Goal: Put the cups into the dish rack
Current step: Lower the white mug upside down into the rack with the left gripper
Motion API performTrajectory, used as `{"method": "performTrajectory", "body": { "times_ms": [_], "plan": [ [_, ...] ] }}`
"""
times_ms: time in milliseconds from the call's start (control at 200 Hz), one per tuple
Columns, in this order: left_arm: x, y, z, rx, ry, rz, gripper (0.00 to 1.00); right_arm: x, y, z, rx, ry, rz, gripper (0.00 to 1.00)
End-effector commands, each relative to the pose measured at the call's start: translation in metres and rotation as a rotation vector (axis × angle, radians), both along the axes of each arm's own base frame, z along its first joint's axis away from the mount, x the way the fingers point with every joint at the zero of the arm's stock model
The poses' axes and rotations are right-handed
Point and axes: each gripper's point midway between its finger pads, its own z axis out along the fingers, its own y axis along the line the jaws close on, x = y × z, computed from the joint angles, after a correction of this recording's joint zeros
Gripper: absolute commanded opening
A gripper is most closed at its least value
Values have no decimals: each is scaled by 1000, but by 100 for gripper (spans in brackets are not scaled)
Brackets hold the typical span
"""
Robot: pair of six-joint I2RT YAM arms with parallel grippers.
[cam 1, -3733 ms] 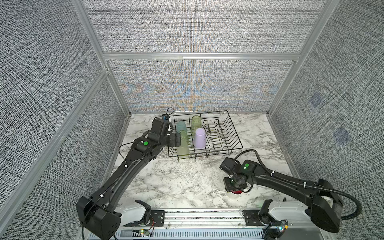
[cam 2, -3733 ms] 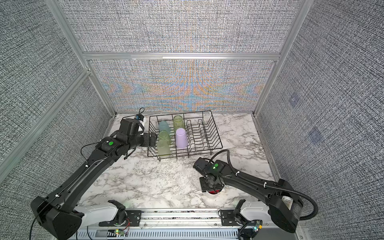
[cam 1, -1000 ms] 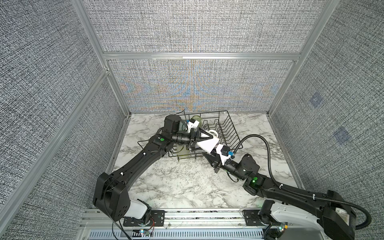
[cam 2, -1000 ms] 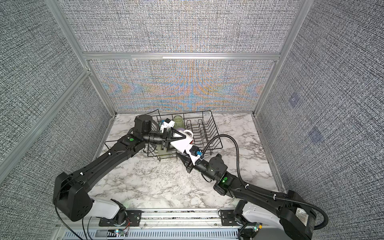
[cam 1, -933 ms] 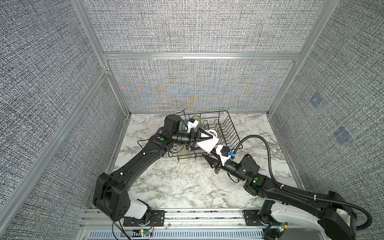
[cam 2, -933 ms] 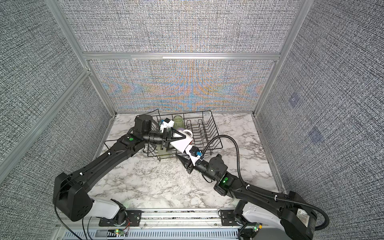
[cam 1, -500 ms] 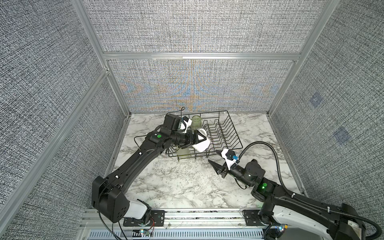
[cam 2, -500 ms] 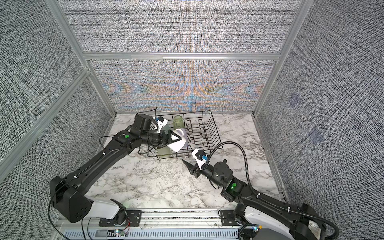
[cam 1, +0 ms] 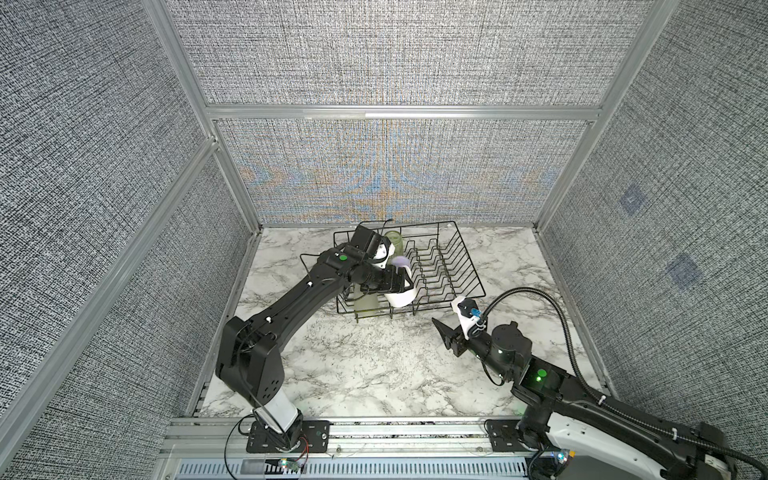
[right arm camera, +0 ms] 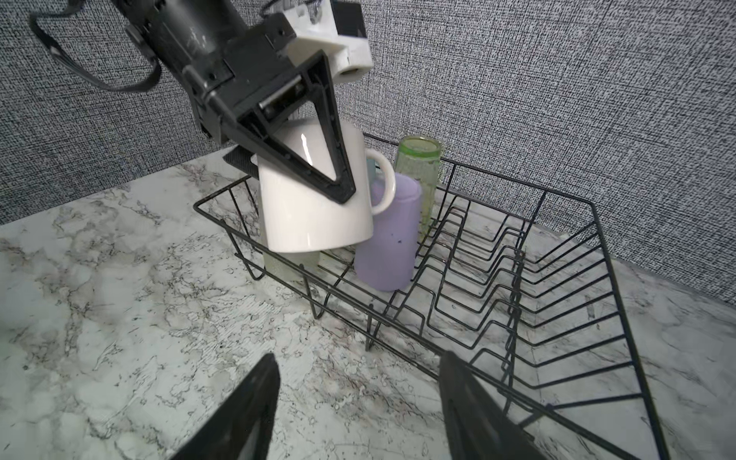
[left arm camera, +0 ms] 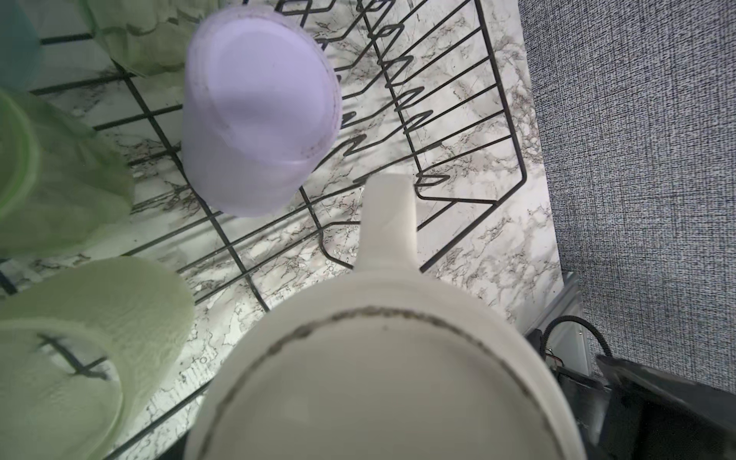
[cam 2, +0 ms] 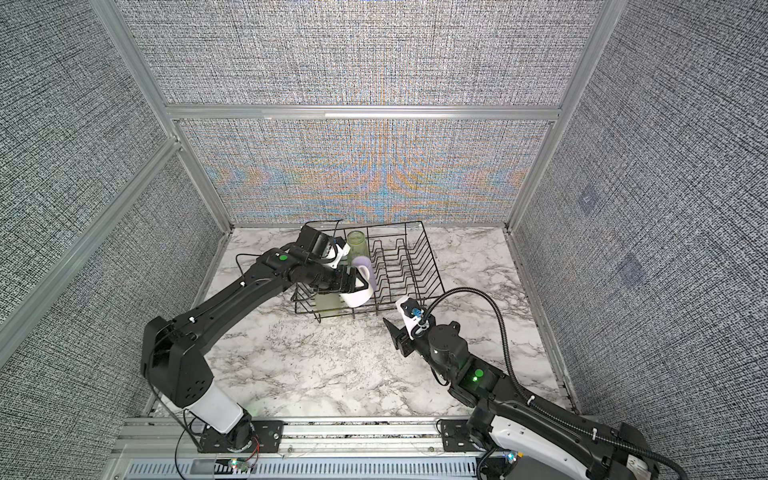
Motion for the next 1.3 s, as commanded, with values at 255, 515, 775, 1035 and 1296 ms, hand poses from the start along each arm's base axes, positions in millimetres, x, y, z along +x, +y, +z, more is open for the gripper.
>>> {"method": "performTrajectory", "body": {
  "times_ms": [255,515,775,1035,1296],
  "plan": [
    [24,-14,-23,109,-14,-73,53,8,-7,3,18,9,-65,64],
    [40,-3,-39,208,-48,-33,53,8,-11,-9,14,51,-83,64],
    [52,-2,-51,237,-81,-10,53,7,-14,-9,24,54,-89,64],
    [63,-11,-59,227,-68,2,52,7,-14,-12,15,66,-94,64],
    [65,-16,-65,295,-117,42,51,10,-12,-14,19,75,-95,64]
  ]
}}
